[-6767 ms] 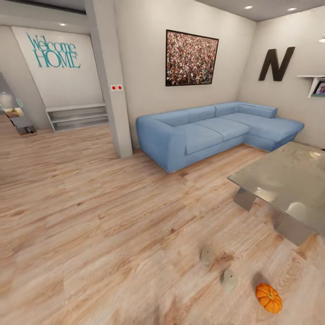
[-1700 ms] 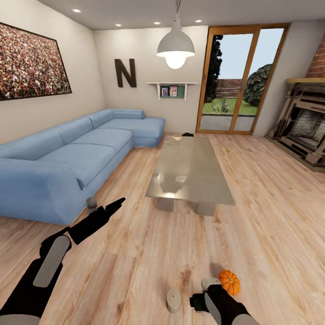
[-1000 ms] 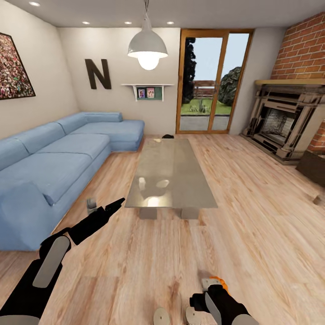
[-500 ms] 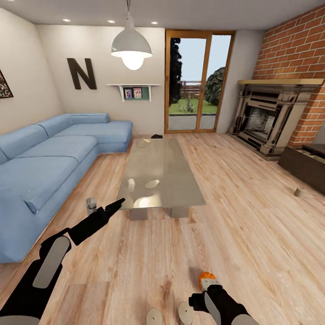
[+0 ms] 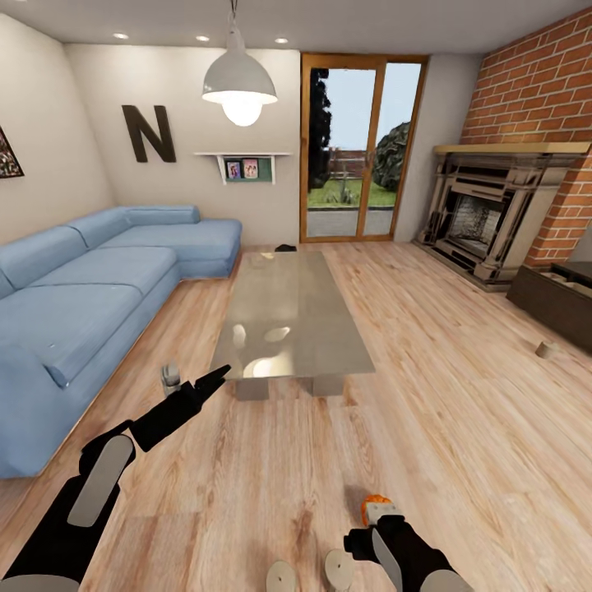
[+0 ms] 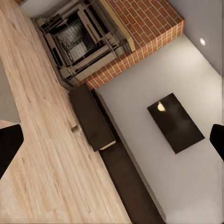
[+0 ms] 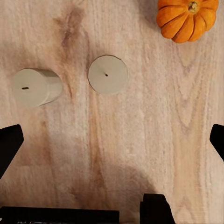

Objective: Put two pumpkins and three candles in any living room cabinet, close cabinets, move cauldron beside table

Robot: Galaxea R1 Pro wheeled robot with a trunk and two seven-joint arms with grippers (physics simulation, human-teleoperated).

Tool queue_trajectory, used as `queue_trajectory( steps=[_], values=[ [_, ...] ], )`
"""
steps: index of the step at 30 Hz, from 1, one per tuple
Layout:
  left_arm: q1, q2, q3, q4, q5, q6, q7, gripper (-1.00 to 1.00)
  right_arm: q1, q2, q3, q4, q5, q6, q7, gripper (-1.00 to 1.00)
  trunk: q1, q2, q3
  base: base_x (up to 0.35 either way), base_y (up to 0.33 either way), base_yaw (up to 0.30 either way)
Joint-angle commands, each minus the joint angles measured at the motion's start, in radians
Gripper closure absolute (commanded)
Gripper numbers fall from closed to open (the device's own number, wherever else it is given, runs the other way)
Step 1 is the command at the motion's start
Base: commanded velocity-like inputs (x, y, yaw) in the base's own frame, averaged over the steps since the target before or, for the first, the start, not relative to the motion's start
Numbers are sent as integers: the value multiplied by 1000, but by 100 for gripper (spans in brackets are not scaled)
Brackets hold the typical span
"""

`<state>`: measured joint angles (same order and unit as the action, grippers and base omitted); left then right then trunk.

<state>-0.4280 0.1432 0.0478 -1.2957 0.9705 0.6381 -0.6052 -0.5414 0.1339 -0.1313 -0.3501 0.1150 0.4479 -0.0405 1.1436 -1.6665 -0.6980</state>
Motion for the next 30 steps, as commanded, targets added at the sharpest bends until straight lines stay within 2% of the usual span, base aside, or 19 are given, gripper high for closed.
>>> queue_trajectory(
  steps=[1,6,11,15,17,22,25,27,30],
  values=[
    [0,0,0,1,0,0,-5,-100,-5,0,0,-3,0,1,-1,-100,4,-7,-3,0,0,0],
    [0,1,2,-2,0,0,-14,-100,-41,2,1,-24,-2,3,-1,-100,23,-42,-19,0,0,0],
    [0,0,2,-4,0,0,-14,-100,-45,3,10,-27,12,0,1,-100,42,-77,-35,0,0,0],
    [0,-1,1,0,-1,0,-14,-100,-46,1,60,-24,27,0,2,-100,58,-105,-47,0,0,0],
    [0,-4,1,3,-1,0,-14,-100,-46,0,100,-21,29,0,1,-100,65,-119,-53,0,0,0],
    [0,-24,0,5,-3,-1,-14,-100,-46,3,135,-16,29,1,6,-100,84,-154,-69,0,0,0],
    [0,-28,0,5,-4,-1,-13,-100,-46,3,170,-16,29,1,9,-100,96,-175,-78,0,0,0],
    [0,-29,0,6,-5,-1,-13,-100,-46,1,215,-17,28,0,9,-100,104,-189,-85,0,0,0],
    [0,-35,-1,7,-8,-2,-13,-100,-46,0,238,-18,28,0,10,-100,115,-210,-94,0,0,0]
  ],
)
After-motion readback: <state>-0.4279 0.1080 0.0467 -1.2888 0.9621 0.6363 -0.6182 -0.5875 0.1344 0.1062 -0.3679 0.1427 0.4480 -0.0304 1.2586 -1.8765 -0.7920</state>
